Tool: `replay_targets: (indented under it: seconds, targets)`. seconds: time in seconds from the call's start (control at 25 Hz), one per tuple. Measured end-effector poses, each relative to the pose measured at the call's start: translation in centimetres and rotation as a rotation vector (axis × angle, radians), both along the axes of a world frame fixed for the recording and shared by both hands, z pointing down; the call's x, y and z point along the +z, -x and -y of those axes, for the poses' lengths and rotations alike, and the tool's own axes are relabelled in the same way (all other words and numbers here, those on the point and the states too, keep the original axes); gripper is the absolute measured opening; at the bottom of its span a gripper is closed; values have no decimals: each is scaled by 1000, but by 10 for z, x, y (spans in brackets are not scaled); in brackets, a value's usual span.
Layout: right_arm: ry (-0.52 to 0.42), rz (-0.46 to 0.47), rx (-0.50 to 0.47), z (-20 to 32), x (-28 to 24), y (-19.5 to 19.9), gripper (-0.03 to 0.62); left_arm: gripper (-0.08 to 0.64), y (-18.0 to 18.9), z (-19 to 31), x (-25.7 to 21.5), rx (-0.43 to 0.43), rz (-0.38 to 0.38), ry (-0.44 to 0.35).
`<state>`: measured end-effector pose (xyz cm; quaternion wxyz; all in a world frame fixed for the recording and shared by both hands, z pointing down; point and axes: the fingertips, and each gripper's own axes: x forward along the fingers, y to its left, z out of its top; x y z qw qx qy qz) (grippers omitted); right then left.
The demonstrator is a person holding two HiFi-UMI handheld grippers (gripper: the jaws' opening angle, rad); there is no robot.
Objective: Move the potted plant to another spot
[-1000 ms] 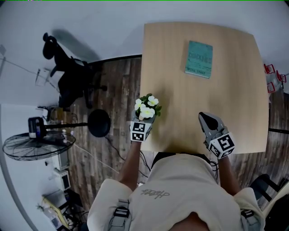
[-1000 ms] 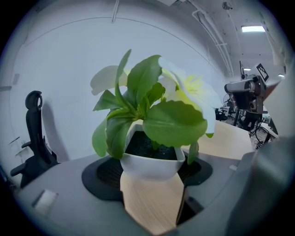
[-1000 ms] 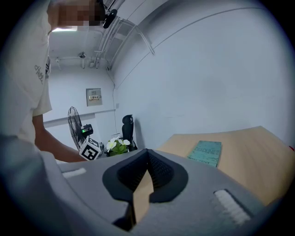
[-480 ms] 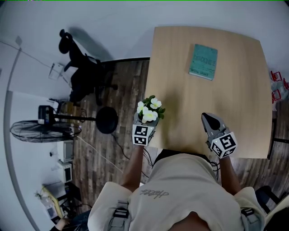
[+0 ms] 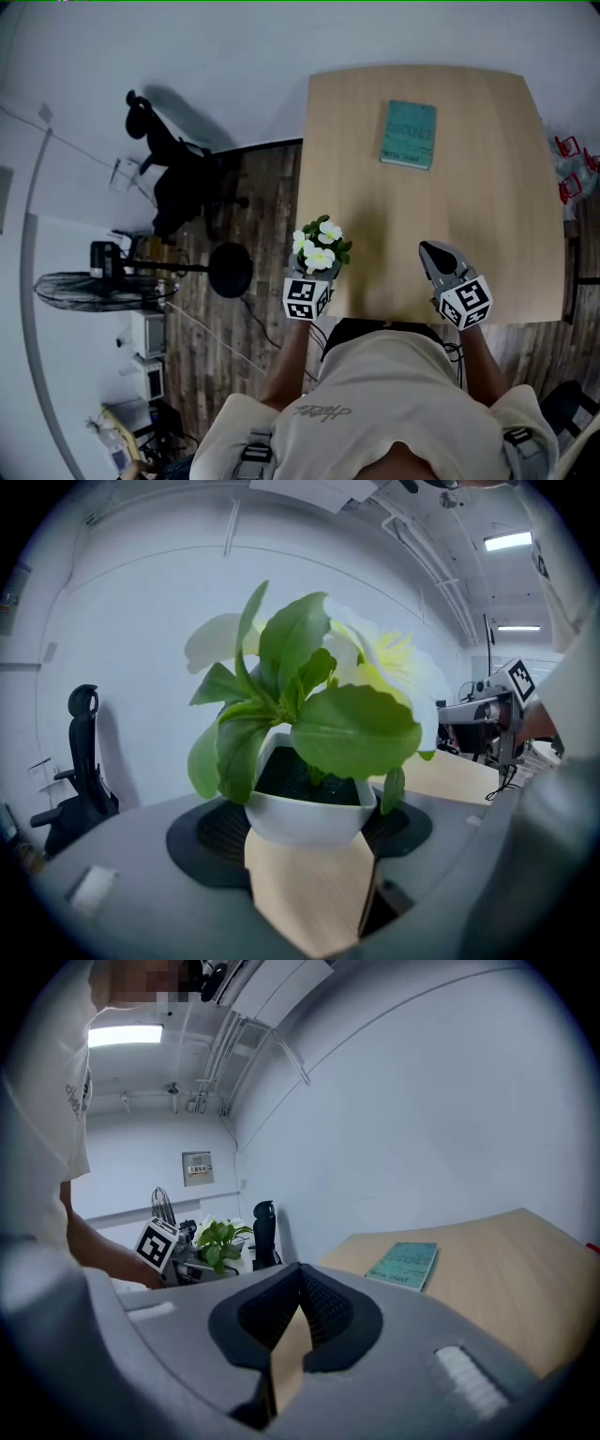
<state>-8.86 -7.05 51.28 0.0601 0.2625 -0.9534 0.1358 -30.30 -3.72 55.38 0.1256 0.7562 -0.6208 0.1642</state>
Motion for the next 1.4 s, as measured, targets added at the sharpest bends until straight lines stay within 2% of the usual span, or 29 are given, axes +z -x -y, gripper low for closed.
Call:
replay_targets:
  seconds: [0.28,0.6,0.88,1.0,1.16,1.4]
  targets:
    - [35,21,79,-8,-1,-7,2,362,-9,1,6,73,-15,2]
    - [40,-22,180,-27,1,-6,2,362,-5,1,7,159,-11,-9]
    - [60,-62,276,-50,6,-25,2,362,-1,6,7,233,6,-24]
    - [36,-94,305,-54,1,-29,2,362,-6,9,3,252,-6,-45]
    - [-22,-162,297,-63,-9,-30,2,362,-17,14,-3,286,-18,-69]
    - [-35,-135,320,-64,-15,-45,2,362,-38,15,-9,304,-23,-79]
